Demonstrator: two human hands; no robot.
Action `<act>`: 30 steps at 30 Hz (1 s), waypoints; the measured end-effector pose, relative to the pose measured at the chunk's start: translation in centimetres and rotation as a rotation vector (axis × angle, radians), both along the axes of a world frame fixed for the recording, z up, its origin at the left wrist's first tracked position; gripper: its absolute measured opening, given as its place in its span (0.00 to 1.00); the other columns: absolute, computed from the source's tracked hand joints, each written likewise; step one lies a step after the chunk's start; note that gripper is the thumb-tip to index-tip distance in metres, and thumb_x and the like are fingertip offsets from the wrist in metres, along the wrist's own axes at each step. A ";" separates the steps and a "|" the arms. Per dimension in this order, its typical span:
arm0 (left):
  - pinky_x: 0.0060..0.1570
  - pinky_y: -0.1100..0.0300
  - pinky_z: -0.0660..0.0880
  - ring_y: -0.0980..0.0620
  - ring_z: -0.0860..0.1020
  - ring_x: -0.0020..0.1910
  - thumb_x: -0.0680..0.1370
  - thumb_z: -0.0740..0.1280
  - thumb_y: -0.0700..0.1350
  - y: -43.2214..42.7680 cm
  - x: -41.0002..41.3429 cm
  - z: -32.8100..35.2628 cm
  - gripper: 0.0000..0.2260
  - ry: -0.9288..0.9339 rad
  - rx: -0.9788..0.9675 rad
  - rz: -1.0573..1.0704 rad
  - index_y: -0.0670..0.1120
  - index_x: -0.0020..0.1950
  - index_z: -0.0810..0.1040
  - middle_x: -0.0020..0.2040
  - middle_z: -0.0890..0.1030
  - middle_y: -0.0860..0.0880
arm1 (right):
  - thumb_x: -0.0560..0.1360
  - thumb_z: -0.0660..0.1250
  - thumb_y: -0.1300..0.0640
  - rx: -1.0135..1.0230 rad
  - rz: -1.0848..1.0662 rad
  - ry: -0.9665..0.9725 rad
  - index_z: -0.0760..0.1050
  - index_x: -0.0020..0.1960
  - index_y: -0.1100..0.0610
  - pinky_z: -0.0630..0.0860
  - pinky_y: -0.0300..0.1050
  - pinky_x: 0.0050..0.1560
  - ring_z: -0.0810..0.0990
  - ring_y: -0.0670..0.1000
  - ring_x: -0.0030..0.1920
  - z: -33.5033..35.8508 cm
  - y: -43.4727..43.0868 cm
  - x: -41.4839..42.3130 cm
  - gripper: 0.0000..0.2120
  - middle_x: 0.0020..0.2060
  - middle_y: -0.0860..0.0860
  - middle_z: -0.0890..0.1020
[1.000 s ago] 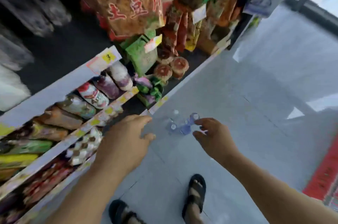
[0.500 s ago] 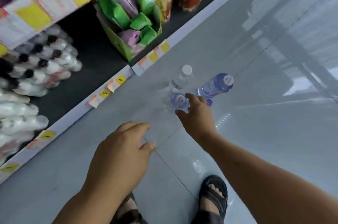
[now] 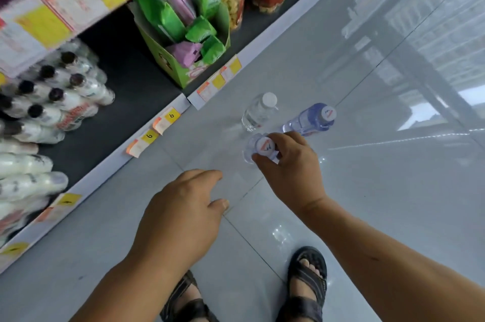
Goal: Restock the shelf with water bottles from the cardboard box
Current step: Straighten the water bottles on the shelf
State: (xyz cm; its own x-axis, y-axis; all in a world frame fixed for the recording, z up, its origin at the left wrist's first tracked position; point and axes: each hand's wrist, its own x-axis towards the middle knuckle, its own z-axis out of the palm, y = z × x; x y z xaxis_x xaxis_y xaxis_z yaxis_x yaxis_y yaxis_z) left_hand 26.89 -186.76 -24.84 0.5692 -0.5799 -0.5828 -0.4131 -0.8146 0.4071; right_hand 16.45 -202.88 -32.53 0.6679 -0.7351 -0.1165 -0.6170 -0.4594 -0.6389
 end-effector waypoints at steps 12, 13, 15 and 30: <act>0.59 0.51 0.74 0.49 0.74 0.65 0.73 0.73 0.54 -0.6 -0.9 32.9 0.33 -0.053 -0.260 -0.017 0.58 0.75 0.65 0.69 0.74 0.53 | 0.69 0.74 0.49 0.020 0.055 -0.247 0.82 0.51 0.55 0.76 0.40 0.42 0.79 0.46 0.42 42.9 2.9 -2.1 0.13 0.42 0.47 0.83; 0.59 0.51 0.74 0.49 0.74 0.65 0.73 0.74 0.54 -0.4 -1.2 35.8 0.32 -0.064 -0.293 -0.015 0.58 0.74 0.66 0.68 0.75 0.53 | 0.69 0.75 0.49 -0.002 0.075 -0.266 0.81 0.50 0.54 0.77 0.44 0.43 0.80 0.47 0.42 46.1 2.9 -2.2 0.13 0.42 0.47 0.84; 0.57 0.53 0.74 0.50 0.76 0.62 0.72 0.74 0.52 0.2 -2.2 41.9 0.28 -0.076 -0.362 0.007 0.58 0.71 0.70 0.64 0.77 0.56 | 0.69 0.75 0.49 -0.037 0.124 -0.327 0.81 0.48 0.54 0.77 0.47 0.41 0.81 0.46 0.41 52.2 3.1 -2.4 0.12 0.40 0.47 0.84; 0.60 0.48 0.76 0.57 0.80 0.58 0.67 0.78 0.55 11.0 -5.7 78.3 0.30 -0.142 -0.846 0.299 0.63 0.65 0.69 0.60 0.79 0.61 | 0.66 0.76 0.42 0.003 0.496 -0.784 0.78 0.43 0.64 0.75 0.53 0.35 0.75 0.49 0.33 91.2 11.3 0.8 0.24 0.32 0.55 0.79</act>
State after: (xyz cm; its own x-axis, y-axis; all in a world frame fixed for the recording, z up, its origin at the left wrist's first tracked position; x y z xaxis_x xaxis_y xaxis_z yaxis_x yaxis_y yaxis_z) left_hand 21.24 -175.73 53.49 0.7987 -0.5990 0.0580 -0.3249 -0.3481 0.8793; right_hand 17.25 -191.57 58.64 0.7943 -0.3448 0.5002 0.2590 -0.5526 -0.7922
